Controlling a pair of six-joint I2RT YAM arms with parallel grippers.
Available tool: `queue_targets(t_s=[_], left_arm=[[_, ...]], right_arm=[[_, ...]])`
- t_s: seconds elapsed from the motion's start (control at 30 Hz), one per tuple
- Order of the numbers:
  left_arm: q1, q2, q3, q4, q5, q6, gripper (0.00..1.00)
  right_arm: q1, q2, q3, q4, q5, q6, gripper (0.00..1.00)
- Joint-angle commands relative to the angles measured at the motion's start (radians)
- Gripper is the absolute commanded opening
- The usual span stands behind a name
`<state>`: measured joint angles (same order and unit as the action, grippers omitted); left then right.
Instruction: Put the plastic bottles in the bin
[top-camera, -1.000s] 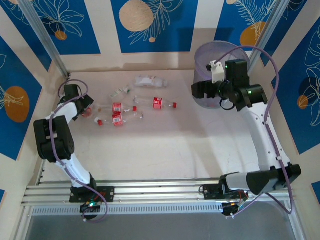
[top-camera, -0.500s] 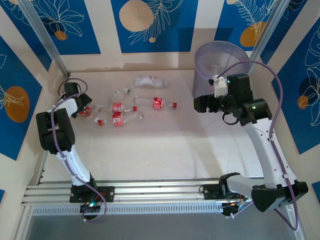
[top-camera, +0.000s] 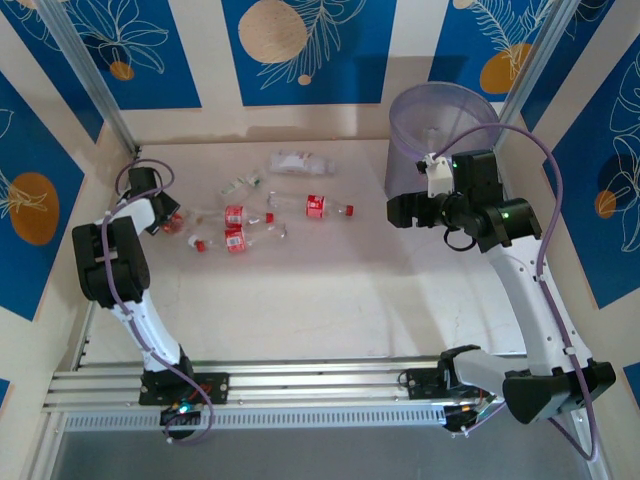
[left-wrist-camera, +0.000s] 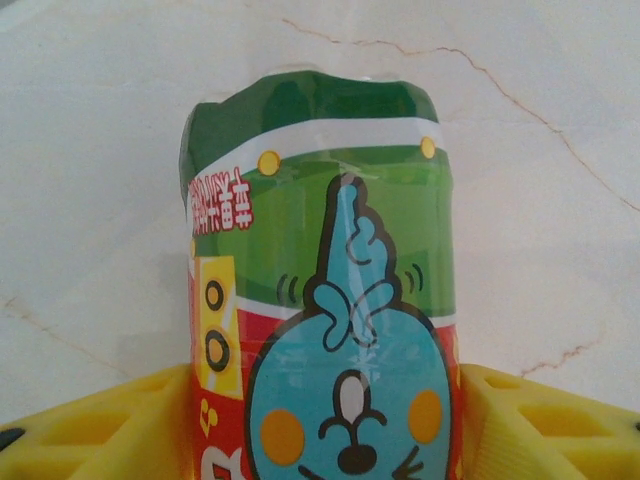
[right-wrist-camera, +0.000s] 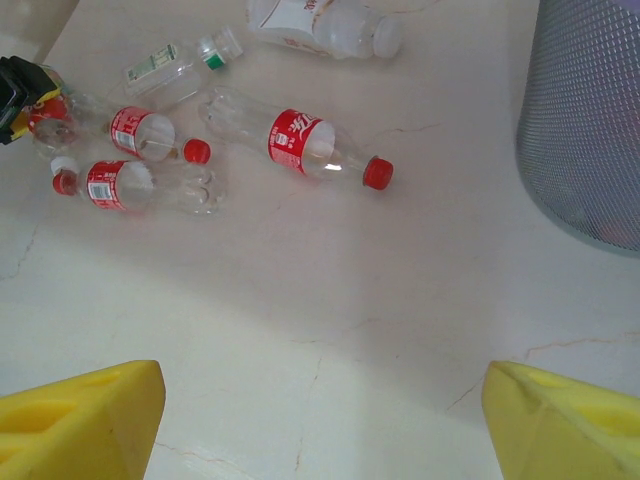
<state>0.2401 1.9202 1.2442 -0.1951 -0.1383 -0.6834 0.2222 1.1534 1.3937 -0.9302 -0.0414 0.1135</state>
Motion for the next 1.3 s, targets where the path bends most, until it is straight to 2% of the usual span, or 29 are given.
queue_targets(t_s=[0.0,0.2,0.3,0.37,0.5,0.63,0.73,0.93,1.1,1.27], left_arm=[[0.024,-0.077,-0.036,-0.014,0.004,-0.009,0.61],[0.024,-0.266,-0.058,-0.05,0.04,0.013,0.61],[0.018,-0.383,-0.106,-0.039,0.108,-0.001,0.6],[0.003,-0.453,-0.149,-0.011,0.19,-0.036,0.58],[-0.105,-0.586,-0.204,-0.014,0.286,-0.075,0.54],[-0.264,-0.672,-0.286,0.07,0.331,-0.2,0.46],[-0.389,-0.673,-0.322,0.145,0.358,-0.291,0.43],[-0.565,-0.623,-0.363,0.349,0.374,-0.426,0.39],[-0.639,-0.54,-0.345,0.458,0.391,-0.483,0.38],[-0.692,-0.494,-0.341,0.552,0.383,-0.536,0.38]], right_arm=[[-0.001,-0.017,0.025,-0.018,-0.016,0.012,0.83],[0.051,0.029,0.066,0.021,-0.043,0.043,0.82],[0.103,0.07,0.086,0.039,-0.044,0.058,0.82],[0.136,0.099,0.098,0.059,-0.057,0.07,0.82],[0.211,0.174,0.127,0.111,-0.105,0.098,0.82],[0.269,0.258,0.15,0.166,-0.188,0.123,0.82],[0.291,0.311,0.153,0.204,-0.267,0.151,0.81],[0.316,0.367,0.118,0.255,-0.379,0.198,0.81],[0.317,0.384,0.06,0.329,-0.477,0.25,0.81],[0.319,0.422,0.036,0.366,-0.498,0.285,0.81]])
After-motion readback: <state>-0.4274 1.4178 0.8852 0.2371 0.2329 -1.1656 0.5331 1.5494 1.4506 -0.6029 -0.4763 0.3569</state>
